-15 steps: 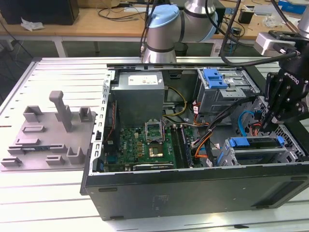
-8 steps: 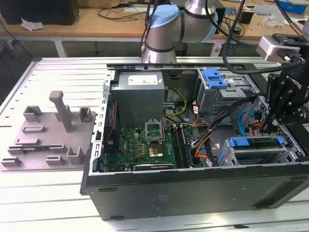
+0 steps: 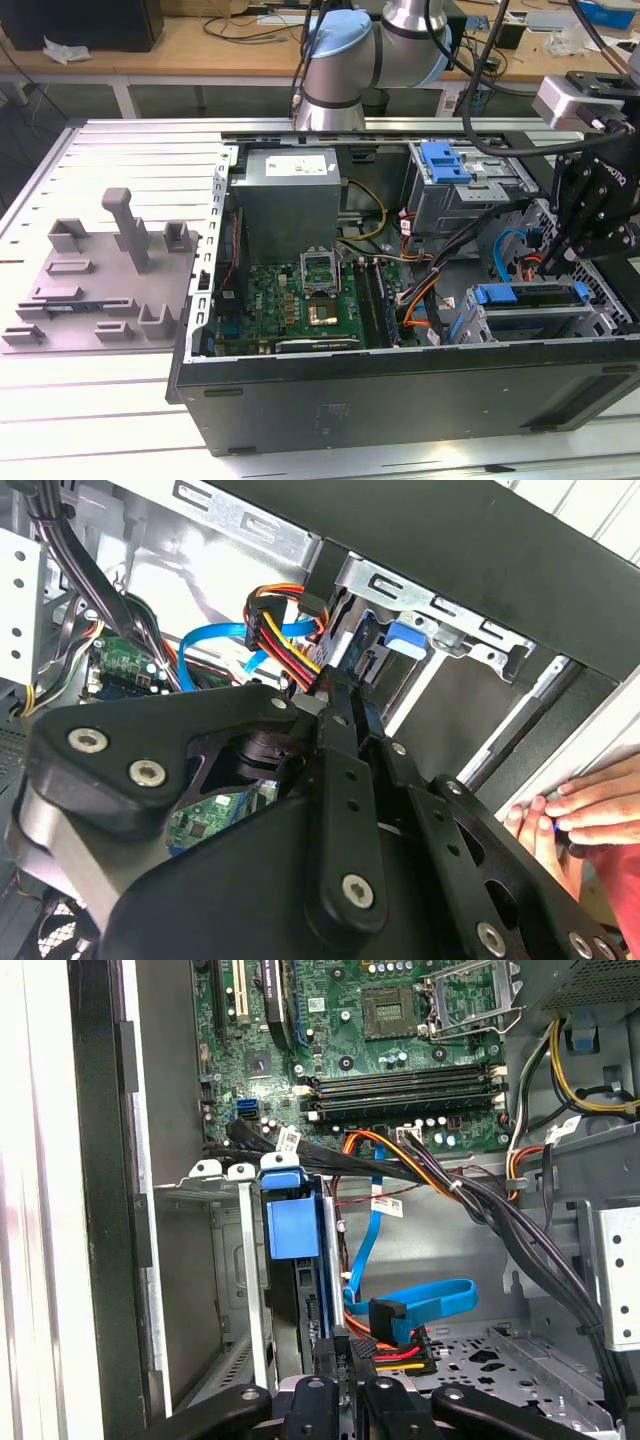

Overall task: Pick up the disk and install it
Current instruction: 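Insert the first disk wire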

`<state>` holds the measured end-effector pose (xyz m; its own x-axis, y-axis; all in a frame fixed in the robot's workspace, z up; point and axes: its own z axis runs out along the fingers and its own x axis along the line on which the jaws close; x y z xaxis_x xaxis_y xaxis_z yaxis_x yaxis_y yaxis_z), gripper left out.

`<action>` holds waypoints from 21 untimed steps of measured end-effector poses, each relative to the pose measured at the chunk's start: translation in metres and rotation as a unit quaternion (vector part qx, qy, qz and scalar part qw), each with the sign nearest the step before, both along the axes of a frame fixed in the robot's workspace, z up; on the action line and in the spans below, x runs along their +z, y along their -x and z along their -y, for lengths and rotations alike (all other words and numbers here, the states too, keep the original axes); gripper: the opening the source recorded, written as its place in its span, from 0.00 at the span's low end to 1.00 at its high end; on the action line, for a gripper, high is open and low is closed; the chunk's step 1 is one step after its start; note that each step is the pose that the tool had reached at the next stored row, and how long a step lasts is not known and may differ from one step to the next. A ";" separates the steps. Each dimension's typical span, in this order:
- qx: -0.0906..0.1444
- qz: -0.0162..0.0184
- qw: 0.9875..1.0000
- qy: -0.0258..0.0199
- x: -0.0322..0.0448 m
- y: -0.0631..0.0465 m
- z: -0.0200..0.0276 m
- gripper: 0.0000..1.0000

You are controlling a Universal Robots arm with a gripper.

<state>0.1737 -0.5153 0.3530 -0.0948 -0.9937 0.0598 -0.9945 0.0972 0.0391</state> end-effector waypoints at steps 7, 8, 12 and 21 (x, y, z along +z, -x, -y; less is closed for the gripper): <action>0.003 0.010 1.000 -0.016 0.0000 0.001 0.0065 0.17; 0.003 0.012 1.000 -0.019 0.0000 0.001 0.0082 0.17; 0.004 0.015 0.999 -0.030 0.0000 0.003 0.0133 0.17; 0.005 0.016 0.999 -0.035 0.0000 0.003 0.0159 0.17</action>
<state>0.1707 -0.5312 0.3531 -0.0859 -0.9962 -0.0123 -0.9962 0.0857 0.0143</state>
